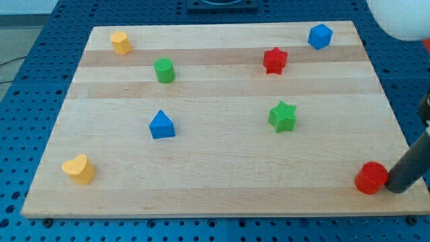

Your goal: Slide the red circle towards the green star

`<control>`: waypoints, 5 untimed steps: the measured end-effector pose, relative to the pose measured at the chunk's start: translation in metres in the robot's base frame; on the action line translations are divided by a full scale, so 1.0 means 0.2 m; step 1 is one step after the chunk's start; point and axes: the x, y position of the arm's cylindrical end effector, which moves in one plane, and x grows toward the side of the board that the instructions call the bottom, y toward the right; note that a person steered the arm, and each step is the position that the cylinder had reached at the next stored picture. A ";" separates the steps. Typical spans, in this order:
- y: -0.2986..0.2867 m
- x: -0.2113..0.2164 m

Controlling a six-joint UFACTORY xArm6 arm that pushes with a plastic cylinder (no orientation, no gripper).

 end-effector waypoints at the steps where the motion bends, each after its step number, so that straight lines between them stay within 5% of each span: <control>1: 0.00 0.01; 3: -0.05 0.14; 5: -0.37 -0.22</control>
